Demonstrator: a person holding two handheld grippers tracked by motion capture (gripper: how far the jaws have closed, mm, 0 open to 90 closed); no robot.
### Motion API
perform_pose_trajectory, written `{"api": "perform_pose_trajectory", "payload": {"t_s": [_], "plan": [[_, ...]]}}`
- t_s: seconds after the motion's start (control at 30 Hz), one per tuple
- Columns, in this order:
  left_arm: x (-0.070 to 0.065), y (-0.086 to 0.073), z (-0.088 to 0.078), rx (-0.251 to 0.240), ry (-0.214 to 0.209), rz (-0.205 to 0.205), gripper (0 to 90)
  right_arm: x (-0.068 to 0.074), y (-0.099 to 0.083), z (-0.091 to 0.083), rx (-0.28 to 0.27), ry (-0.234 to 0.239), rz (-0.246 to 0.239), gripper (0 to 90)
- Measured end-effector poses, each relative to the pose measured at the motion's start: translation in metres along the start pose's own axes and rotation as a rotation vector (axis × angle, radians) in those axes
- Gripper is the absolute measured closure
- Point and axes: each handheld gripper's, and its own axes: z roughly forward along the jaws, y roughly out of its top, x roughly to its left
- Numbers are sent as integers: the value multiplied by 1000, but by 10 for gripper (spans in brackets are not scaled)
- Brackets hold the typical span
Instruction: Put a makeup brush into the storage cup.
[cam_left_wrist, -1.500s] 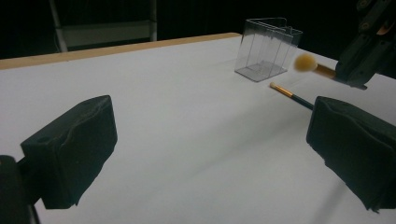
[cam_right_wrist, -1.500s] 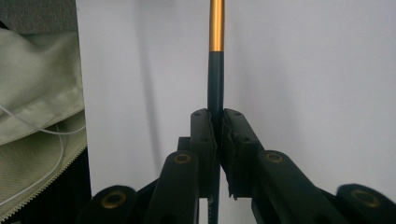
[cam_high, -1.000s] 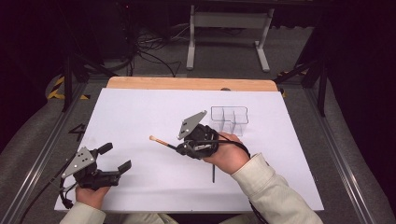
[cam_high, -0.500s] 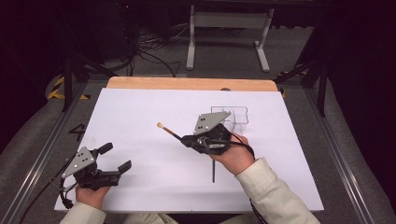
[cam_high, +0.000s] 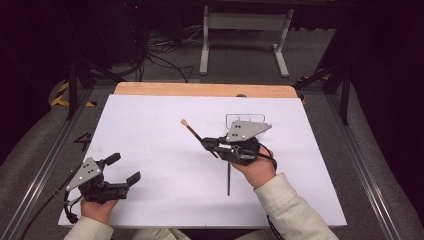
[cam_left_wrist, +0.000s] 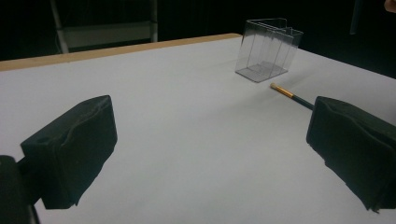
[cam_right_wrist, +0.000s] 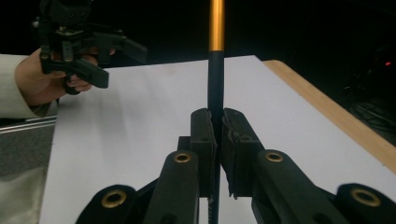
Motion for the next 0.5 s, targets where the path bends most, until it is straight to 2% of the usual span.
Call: {"api": "perform_pose_trajectory", "payload": {"t_s": [0.13, 0.3, 0.5], "plan": [[0, 0, 1, 5, 3, 1, 25, -4, -5, -7, -60, -38, 12, 834], [0, 0, 1, 7, 6, 6, 25, -8, -10, -14, -117, -60, 23, 835], [0, -1, 1, 7, 6, 4, 25, -12, -16, -17, -142, -68, 37, 834]]}}
